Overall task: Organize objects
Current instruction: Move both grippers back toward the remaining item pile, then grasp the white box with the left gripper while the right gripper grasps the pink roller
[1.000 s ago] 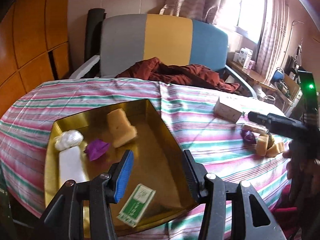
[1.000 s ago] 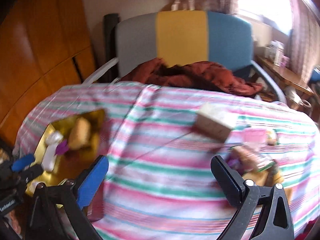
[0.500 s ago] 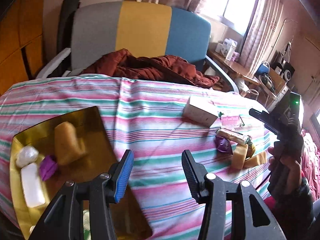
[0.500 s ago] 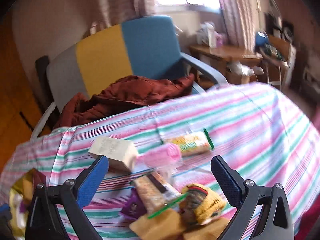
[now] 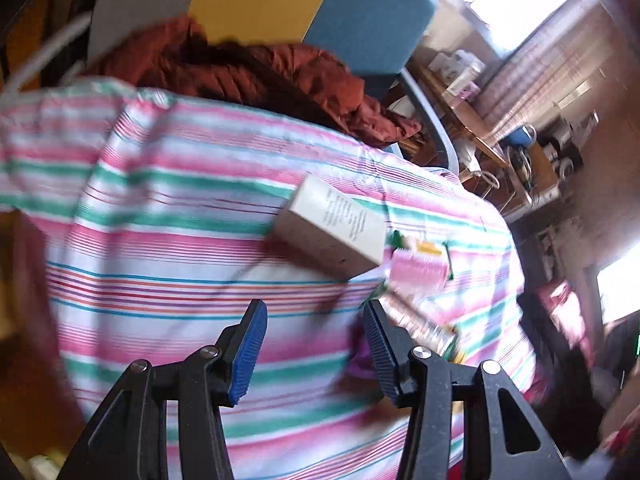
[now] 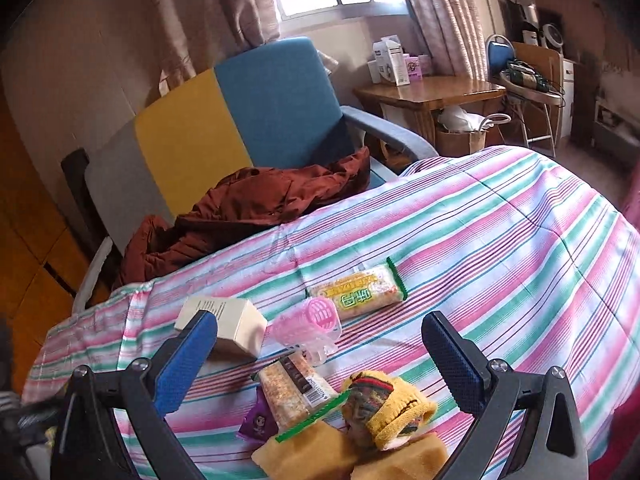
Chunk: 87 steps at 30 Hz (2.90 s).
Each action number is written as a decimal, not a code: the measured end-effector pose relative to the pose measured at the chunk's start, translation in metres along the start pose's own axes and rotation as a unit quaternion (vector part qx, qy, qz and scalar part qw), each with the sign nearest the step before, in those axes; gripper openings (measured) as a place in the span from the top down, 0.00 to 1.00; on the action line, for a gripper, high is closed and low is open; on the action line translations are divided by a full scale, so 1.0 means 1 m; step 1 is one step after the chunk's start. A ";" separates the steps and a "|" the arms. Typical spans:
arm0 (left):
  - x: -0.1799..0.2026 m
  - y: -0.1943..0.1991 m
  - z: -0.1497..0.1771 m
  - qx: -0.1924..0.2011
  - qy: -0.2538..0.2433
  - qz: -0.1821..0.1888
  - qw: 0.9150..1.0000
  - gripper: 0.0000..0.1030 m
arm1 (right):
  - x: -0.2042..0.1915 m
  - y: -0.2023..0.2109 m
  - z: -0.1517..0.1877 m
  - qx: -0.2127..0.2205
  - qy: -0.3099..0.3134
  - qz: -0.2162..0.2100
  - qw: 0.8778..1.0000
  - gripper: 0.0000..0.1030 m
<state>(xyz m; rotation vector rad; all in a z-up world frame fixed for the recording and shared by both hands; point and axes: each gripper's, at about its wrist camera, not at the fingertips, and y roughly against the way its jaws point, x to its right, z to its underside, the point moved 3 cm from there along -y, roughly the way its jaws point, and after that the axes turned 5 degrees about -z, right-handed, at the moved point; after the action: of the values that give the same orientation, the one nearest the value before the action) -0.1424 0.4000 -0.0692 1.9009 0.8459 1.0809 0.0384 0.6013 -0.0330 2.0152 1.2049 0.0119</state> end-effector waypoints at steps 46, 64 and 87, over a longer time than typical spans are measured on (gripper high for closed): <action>-0.002 -0.080 -0.014 -0.040 -0.057 -0.091 0.993 0.51 | 0.060 -0.017 0.003 -0.038 -0.135 -0.007 0.990 0.00; -0.036 -0.037 0.068 0.035 -0.105 -0.094 0.989 0.50 | -0.008 -0.044 0.019 -0.070 0.055 0.023 0.996 0.00; -0.042 -0.035 0.078 0.061 -0.111 -0.078 0.989 0.49 | -0.037 -0.135 0.029 -0.151 0.162 0.092 0.971 0.42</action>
<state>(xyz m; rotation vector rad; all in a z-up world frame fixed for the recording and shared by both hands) -0.0964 0.3593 -0.1414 1.9751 0.9327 0.7223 -0.0723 0.5898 -0.1233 1.8889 1.1248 0.6023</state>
